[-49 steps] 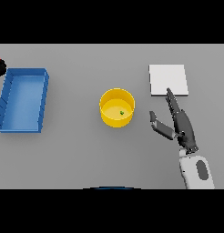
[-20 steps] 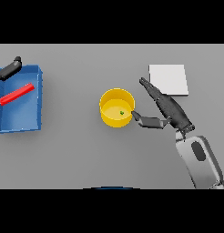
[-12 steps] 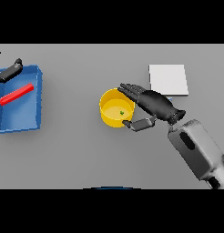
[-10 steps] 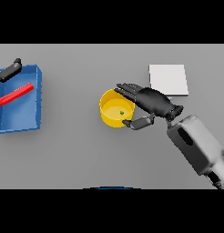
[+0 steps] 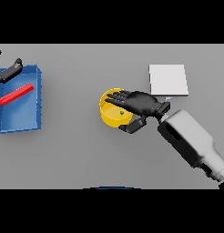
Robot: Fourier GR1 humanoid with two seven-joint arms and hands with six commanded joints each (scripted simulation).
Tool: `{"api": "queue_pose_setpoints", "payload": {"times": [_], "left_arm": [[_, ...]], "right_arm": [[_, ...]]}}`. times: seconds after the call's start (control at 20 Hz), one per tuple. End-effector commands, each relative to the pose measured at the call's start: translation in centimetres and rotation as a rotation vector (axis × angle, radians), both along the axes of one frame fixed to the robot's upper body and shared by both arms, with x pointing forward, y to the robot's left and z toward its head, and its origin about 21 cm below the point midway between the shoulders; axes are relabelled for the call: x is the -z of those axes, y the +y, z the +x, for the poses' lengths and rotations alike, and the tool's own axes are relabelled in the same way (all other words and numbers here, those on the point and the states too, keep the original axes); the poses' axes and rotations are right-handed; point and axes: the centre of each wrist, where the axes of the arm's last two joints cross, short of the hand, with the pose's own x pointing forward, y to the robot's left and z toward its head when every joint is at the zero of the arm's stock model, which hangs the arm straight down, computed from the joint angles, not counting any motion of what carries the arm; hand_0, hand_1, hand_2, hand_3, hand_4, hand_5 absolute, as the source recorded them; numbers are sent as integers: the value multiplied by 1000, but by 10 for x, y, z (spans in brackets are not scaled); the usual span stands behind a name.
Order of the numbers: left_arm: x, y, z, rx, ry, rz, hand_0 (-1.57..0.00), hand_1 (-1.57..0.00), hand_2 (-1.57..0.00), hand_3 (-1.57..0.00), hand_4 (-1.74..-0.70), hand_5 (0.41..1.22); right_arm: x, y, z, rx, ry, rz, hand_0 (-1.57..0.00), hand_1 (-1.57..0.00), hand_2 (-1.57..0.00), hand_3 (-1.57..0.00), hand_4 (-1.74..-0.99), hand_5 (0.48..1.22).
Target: Pick up the red beaker and tilt it to pour out 1 green nut into yellow bowl. Pick up the yellow bowl and place it on the metallic measuring scale.
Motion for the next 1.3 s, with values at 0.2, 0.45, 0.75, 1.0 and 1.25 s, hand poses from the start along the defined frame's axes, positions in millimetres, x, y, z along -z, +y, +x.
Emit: {"api": "queue_pose_setpoints", "payload": {"times": [0.2,0.45,0.75,1.0,1.25], "left_arm": [[-2,4,2,-3,7,-7,1,1,1,1,-798,724],[-3,4,0,-8,9,-6,1,1,1,1,-792,725],[-3,1,-4,1,-1,0,1,1,1,1,-793,730],[-3,-4,-4,-11,8,10,1,1,1,1,-793,729],[-11,-2,0,-10,2,1,1,1,1,1,-791,735]], "right_arm": [[10,8,4,-28,32,-66,1,1,1,1,-1260,676],[19,5,6,-50,71,-100,1,1,1,0,-1279,699],[30,9,9,-65,79,-80,1,1,-27,-60,-1293,738],[29,13,10,-57,88,-91,-322,-258,-289,-328,-1436,944],[29,15,9,-63,95,-116,-1065,-959,-943,-1005,-1561,1130]]}}
